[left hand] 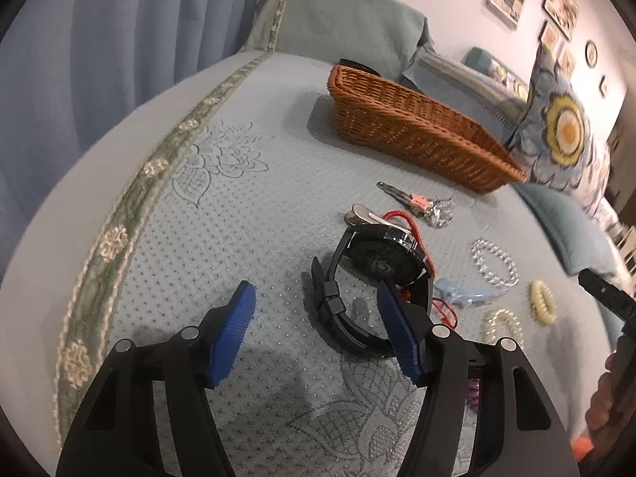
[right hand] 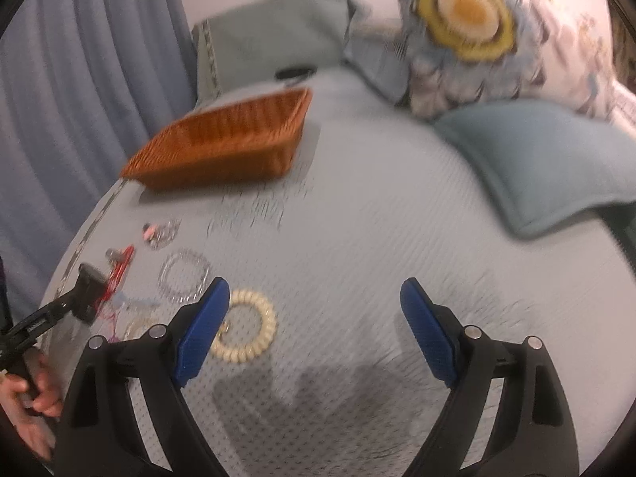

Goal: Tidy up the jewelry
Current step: 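Grasp the black watch with the left gripper while the right grasps the cream coil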

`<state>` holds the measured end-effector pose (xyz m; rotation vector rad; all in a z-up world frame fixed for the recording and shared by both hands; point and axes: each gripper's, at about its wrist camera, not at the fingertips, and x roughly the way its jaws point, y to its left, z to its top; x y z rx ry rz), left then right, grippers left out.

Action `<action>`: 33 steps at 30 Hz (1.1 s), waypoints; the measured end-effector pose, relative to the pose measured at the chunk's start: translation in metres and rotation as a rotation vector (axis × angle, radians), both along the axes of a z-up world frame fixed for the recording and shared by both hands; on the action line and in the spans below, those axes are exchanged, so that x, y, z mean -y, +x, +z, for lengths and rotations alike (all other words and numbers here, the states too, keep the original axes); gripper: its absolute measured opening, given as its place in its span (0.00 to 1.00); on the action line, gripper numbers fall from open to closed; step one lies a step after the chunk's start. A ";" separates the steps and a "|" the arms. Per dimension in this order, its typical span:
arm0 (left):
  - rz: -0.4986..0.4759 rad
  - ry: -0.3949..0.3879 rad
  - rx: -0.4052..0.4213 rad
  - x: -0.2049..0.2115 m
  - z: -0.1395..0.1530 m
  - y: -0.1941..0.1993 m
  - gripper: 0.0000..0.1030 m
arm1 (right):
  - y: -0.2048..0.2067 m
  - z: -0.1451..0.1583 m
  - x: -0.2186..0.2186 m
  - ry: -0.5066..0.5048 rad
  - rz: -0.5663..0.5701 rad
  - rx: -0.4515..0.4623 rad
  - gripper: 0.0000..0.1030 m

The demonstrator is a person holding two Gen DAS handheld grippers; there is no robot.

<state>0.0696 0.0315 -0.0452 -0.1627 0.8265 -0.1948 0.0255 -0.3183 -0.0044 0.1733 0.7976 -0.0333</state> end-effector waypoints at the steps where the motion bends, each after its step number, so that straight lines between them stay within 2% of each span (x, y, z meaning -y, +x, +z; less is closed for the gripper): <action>1: 0.003 0.017 -0.001 0.001 0.000 0.000 0.58 | 0.003 -0.006 -0.003 0.024 0.013 -0.015 0.74; 6: 0.010 0.042 0.003 0.002 -0.001 0.000 0.53 | 0.015 -0.027 -0.035 -0.057 0.066 -0.092 0.44; 8: 0.010 0.046 0.002 0.002 -0.002 0.001 0.53 | 0.018 -0.034 -0.042 -0.061 0.077 -0.106 0.42; 10: 0.014 0.058 0.004 0.004 -0.002 0.000 0.50 | 0.019 -0.037 -0.051 -0.114 0.070 -0.102 0.41; 12: 0.016 0.080 0.008 0.006 -0.002 0.000 0.46 | 0.018 -0.037 -0.062 -0.167 0.081 -0.089 0.31; 13: 0.014 0.084 0.012 0.007 -0.002 -0.001 0.43 | 0.018 -0.037 -0.064 -0.178 0.085 -0.084 0.28; 15: -0.013 0.083 0.022 0.012 -0.001 -0.003 0.17 | 0.017 -0.036 -0.069 -0.191 0.099 -0.077 0.13; 16: -0.024 0.096 0.029 0.015 0.000 -0.004 0.16 | 0.018 -0.035 -0.072 -0.200 0.102 -0.076 0.10; 19: -0.024 0.128 0.058 0.020 0.002 -0.008 0.09 | 0.016 -0.034 -0.073 -0.201 0.102 -0.064 0.09; 22: -0.023 0.088 0.074 0.016 0.007 -0.010 0.08 | 0.015 -0.029 -0.065 -0.161 0.092 -0.043 0.09; 27: -0.020 0.036 0.122 0.013 0.016 -0.018 0.08 | 0.008 -0.009 -0.049 -0.079 0.073 0.043 0.09; 33: -0.047 -0.005 0.210 0.015 0.046 -0.026 0.08 | 0.004 0.014 -0.040 0.001 0.055 0.115 0.09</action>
